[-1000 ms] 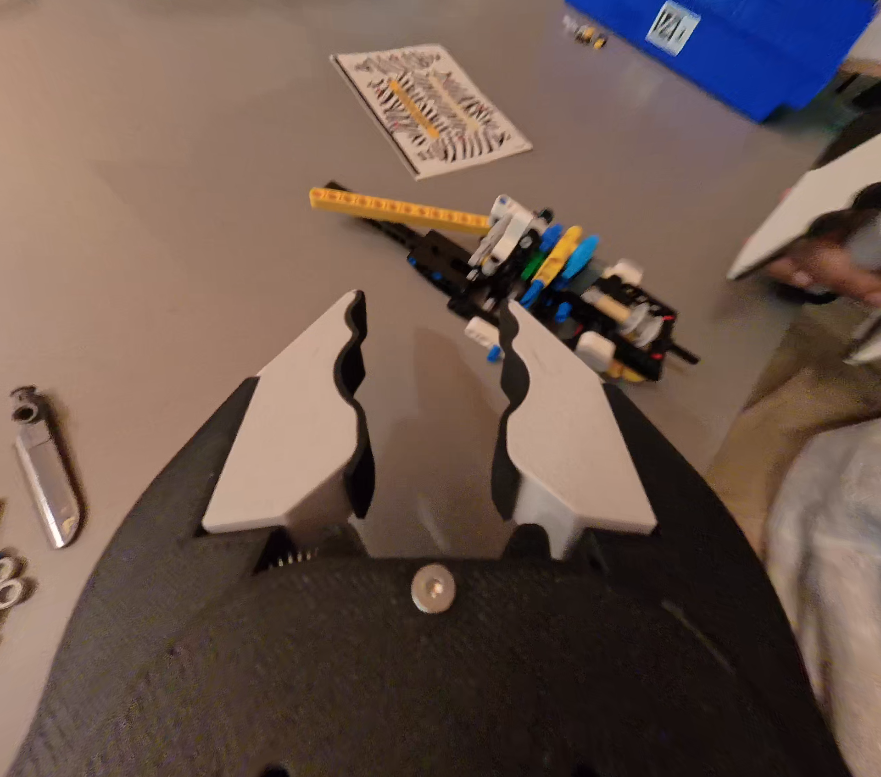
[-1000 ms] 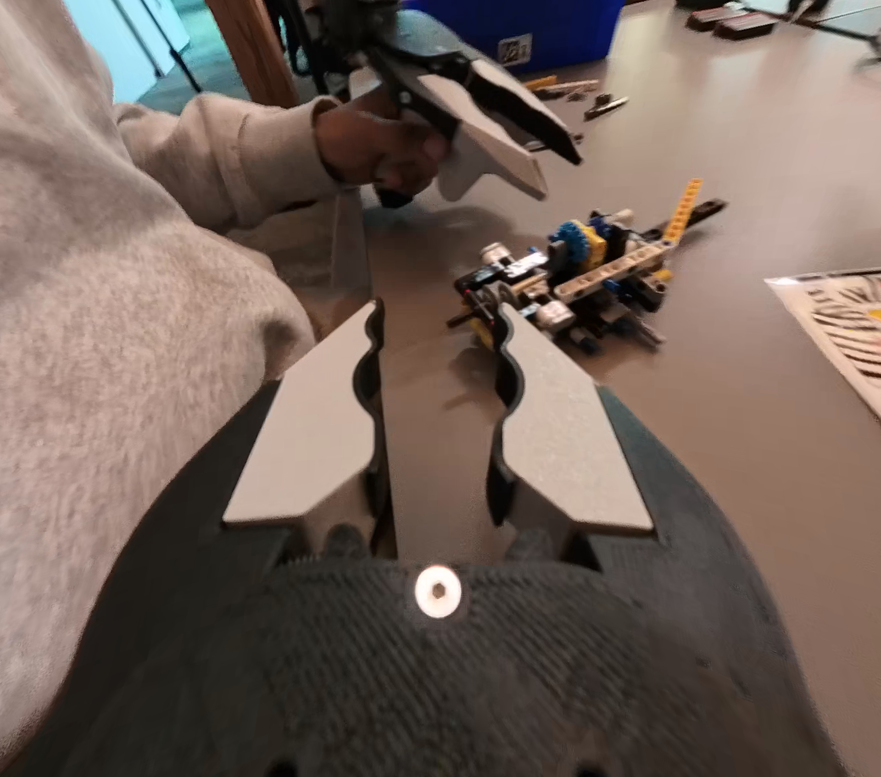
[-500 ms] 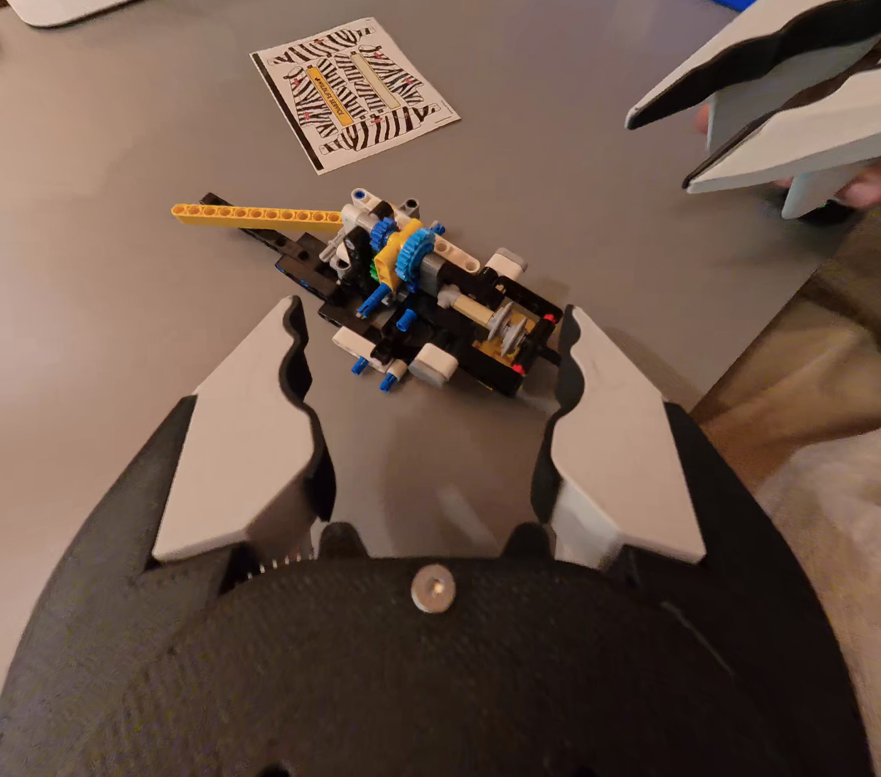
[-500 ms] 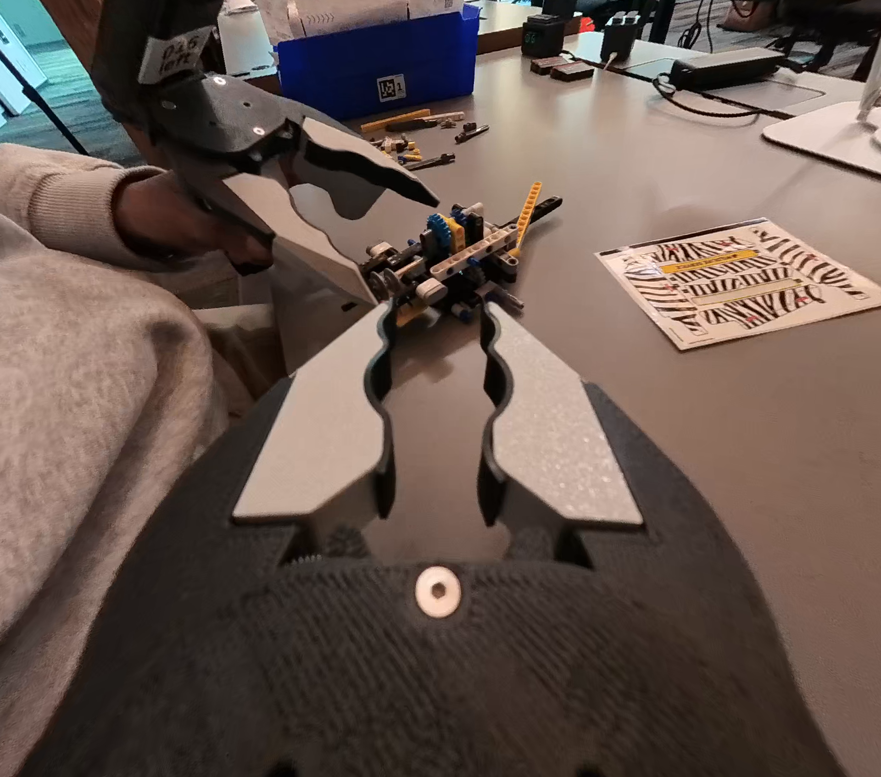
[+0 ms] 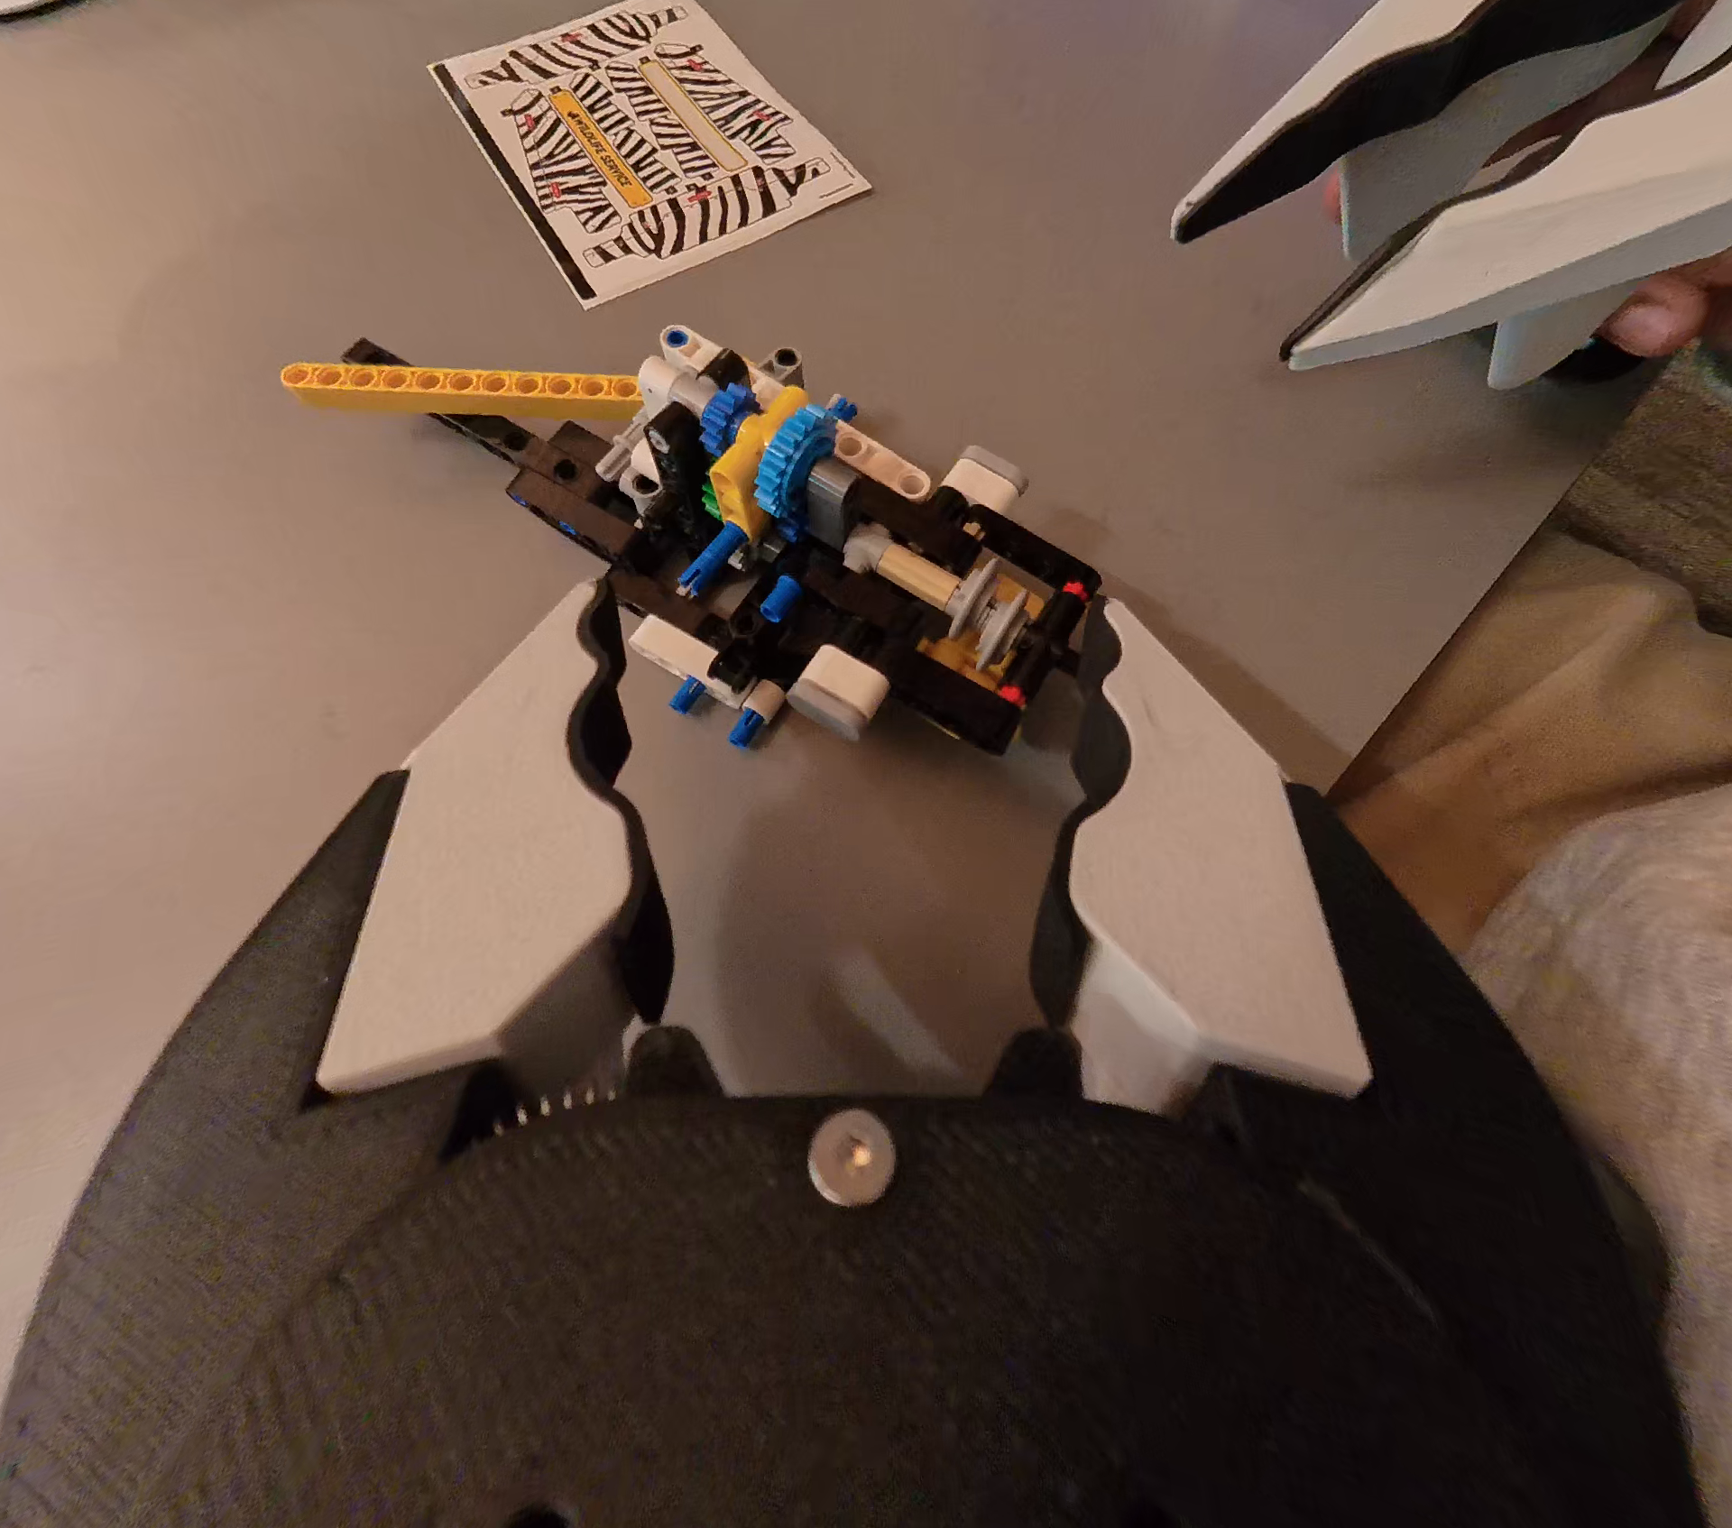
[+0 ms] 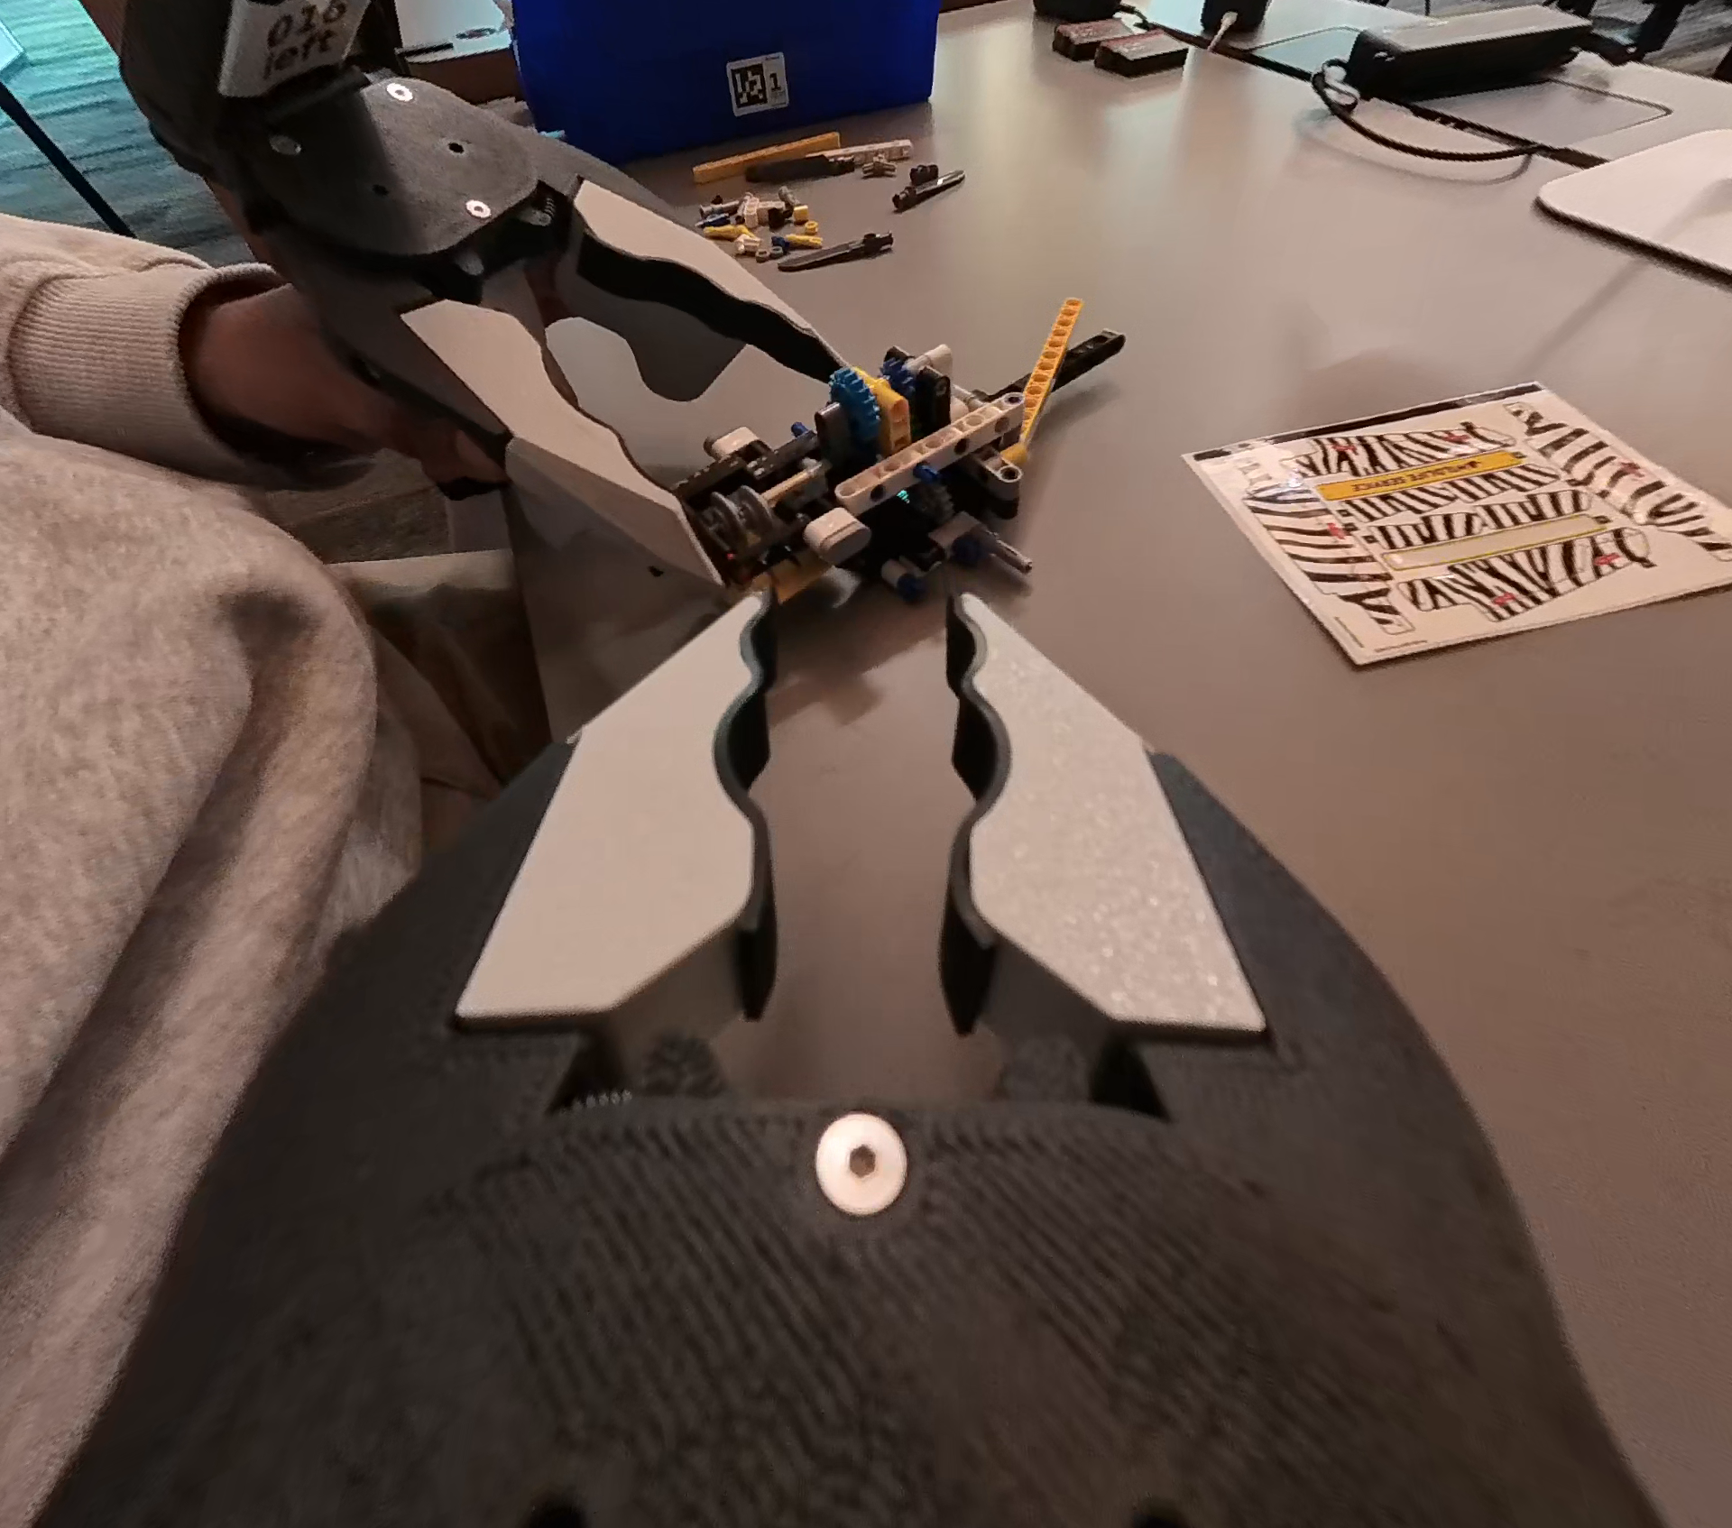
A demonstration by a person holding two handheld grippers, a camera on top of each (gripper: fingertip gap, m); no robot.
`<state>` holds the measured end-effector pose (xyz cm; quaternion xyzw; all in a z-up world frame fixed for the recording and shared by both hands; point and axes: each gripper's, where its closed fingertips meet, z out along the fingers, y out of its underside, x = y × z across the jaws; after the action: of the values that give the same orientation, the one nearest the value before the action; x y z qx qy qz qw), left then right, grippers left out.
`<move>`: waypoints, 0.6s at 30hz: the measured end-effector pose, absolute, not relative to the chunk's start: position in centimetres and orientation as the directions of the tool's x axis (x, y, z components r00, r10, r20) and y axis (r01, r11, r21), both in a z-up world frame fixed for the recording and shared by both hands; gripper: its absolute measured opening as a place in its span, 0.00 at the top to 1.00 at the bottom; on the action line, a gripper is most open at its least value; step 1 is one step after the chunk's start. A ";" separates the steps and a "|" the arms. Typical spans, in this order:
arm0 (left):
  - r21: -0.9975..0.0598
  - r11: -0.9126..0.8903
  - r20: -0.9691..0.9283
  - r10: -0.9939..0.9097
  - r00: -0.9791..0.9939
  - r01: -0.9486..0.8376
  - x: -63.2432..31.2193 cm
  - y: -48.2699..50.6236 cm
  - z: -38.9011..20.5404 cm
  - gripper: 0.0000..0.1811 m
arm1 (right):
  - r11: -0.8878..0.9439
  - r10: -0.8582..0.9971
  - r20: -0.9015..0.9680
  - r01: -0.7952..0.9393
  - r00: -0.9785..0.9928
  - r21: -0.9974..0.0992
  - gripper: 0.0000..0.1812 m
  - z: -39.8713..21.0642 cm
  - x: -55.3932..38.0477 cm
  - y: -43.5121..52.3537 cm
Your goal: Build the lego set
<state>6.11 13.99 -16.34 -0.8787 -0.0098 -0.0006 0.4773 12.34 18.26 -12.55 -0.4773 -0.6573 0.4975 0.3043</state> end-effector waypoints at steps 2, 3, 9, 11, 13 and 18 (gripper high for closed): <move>-0.839 -0.544 0.016 0.015 1.000 0.021 6.1 13.9 -16.3 0.47 | 0.053 0.930 -0.073 0.330 -0.359 -0.943 0.81 -12.7 12.3 18.2; -0.839 -0.543 0.017 0.014 1.000 0.022 6.1 13.9 -16.3 0.47 | 0.054 0.930 -0.073 0.331 -0.359 -0.942 0.81 -12.7 12.3 18.2; -0.839 -0.544 0.019 0.004 1.000 0.018 6.2 13.9 -16.3 0.48 | 0.054 0.930 -0.072 0.326 -0.360 -0.944 0.81 -12.6 12.3 18.2; -0.838 -0.545 0.027 0.004 1.000 0.025 6.2 13.9 -16.4 0.48 | 0.055 0.930 -0.070 0.324 -0.361 -0.944 0.81 -12.6 12.3 18.2; -0.837 -0.546 0.035 0.003 0.999 0.031 6.2 13.9 -16.4 0.48 | 0.056 0.930 -0.069 0.323 -0.362 -0.945 0.81 -12.6 12.3 18.2; -0.837 -0.547 0.036 0.000 0.999 0.030 6.2 13.9 -16.4 0.49 | 0.054 0.929 -0.072 0.327 -0.363 -0.944 0.81 -12.6 12.3 18.2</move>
<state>6.22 13.86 -16.39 -0.8793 -0.0087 -0.0158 0.4759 12.29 18.19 -12.62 -0.4760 -0.6595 0.4963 0.3035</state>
